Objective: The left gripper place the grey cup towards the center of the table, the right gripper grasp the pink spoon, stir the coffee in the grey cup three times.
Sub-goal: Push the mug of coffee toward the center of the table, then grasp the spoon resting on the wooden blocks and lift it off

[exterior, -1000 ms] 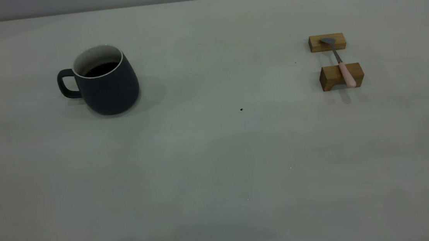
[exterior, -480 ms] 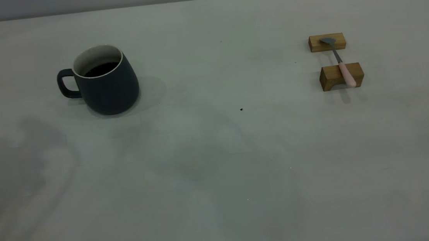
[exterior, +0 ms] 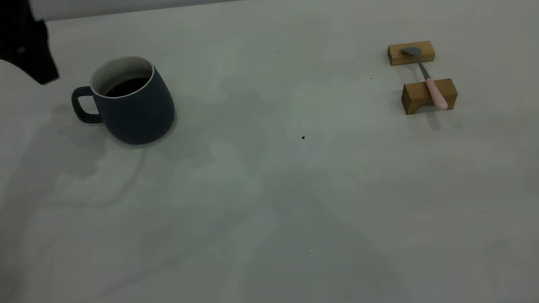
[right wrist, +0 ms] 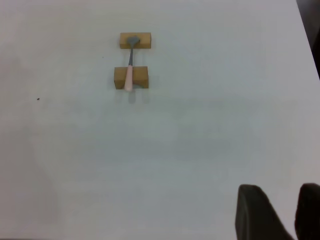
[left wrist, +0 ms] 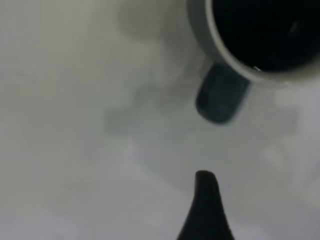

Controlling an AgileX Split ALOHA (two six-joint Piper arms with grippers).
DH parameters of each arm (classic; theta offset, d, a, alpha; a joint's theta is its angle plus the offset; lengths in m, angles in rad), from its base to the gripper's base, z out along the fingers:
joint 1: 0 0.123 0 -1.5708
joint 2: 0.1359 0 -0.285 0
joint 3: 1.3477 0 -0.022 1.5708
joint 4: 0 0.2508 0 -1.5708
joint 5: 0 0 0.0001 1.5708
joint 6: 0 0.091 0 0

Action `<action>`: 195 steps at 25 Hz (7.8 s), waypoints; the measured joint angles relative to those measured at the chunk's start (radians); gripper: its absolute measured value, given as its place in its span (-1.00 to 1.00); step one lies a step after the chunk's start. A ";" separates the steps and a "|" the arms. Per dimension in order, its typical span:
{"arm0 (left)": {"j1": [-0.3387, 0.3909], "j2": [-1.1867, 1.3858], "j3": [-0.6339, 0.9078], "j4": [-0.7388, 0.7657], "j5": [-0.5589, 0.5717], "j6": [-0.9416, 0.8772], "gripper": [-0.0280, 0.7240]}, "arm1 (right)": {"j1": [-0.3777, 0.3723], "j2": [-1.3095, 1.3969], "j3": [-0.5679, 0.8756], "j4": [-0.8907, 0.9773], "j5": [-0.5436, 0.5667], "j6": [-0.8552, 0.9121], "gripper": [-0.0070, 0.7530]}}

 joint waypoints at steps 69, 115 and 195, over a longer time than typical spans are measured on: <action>-0.269 -0.646 -0.063 -0.066 0.467 -0.831 0.38 | 0.000 0.000 0.000 0.000 0.001 0.000 -0.36; 0.104 -2.156 0.984 -0.076 0.437 -0.913 0.38 | 0.000 0.000 0.000 0.000 0.001 0.000 -0.36; 0.104 -2.156 0.984 -0.076 0.437 -0.914 0.38 | 0.192 2.318 -0.822 0.109 -0.706 -0.155 0.79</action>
